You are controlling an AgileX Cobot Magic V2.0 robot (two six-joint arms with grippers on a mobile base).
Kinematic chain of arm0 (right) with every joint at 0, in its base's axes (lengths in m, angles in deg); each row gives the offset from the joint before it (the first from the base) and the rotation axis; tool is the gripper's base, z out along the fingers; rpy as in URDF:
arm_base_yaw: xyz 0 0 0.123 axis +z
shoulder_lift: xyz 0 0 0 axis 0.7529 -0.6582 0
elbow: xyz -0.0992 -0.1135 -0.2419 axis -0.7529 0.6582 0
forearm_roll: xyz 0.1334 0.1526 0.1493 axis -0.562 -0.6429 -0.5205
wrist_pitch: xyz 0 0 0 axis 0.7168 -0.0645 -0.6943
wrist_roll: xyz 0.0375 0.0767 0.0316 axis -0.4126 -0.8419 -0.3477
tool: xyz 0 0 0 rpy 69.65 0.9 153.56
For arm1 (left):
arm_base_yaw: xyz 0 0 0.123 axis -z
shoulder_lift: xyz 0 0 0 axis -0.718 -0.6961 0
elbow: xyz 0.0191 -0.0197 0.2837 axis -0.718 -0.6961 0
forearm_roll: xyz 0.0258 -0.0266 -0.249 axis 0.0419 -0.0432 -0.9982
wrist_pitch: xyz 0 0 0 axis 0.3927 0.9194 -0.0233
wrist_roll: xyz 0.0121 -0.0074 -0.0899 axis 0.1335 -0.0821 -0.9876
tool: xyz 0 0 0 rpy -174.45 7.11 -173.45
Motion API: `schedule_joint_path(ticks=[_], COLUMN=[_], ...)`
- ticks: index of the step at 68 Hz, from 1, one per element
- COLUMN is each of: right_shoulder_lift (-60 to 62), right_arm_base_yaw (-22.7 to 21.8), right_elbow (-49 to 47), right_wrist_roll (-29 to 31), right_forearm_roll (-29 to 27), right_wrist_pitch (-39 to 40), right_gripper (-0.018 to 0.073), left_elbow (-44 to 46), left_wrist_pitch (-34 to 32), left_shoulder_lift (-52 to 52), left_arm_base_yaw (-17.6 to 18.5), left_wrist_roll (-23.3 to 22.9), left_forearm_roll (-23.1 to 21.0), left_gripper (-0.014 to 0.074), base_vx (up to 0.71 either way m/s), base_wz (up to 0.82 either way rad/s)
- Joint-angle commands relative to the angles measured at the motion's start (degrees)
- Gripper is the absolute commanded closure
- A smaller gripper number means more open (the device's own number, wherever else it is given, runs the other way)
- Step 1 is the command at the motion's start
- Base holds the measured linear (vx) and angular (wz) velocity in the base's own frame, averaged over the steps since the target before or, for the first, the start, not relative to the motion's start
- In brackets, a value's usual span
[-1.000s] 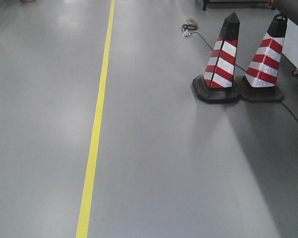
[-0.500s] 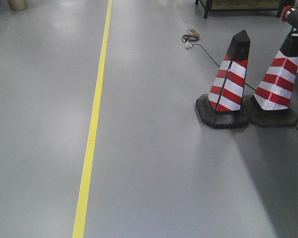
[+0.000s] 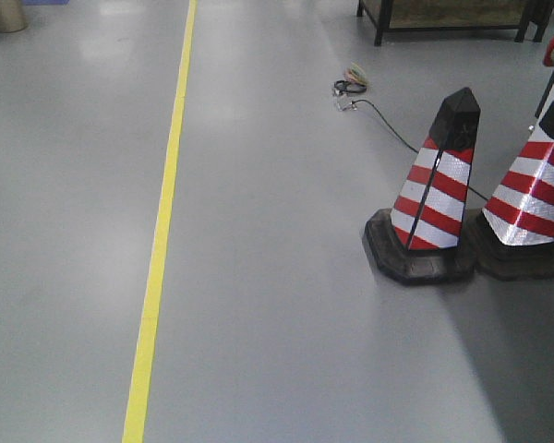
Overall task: Move and align brake pads A on conveyor
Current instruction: 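Drive the base along the yellow-lined aisle past striped cones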
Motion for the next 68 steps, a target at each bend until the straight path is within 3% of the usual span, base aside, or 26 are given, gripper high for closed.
schedule_joint_path(ticks=[1, 44, 68], right_shoulder_lift=[-0.3, -0.3, -0.3], right_arm_base_yaw=[-0.1, -0.1, -0.1], right_elbow=[-1.7, -1.7, -1.7], right_wrist_roll=[0.2, 0.2, 0.2], right_forearm_roll=[0.2, 0.2, 0.2], right_wrist_pitch=[5.7, 5.7, 5.7], right_gripper=[0.0499, 0.0499, 0.0499], left_elbow=[1.6, 1.6, 1.6], left_wrist_pitch=[-5.1, -5.1, -5.1], left_shoulder_lift=[-0.1, -0.1, -0.1], left_arm_base_yaw=[0.2, 0.2, 0.2], left_wrist_roll=[-0.4, -0.4, -0.4], left_forearm_roll=[0.9, 0.9, 0.9], left_gripper=[0.0472, 0.0472, 0.0472], base_vx=[0.55, 0.52, 0.46], base_wz=[-0.09, -0.10, -0.32])
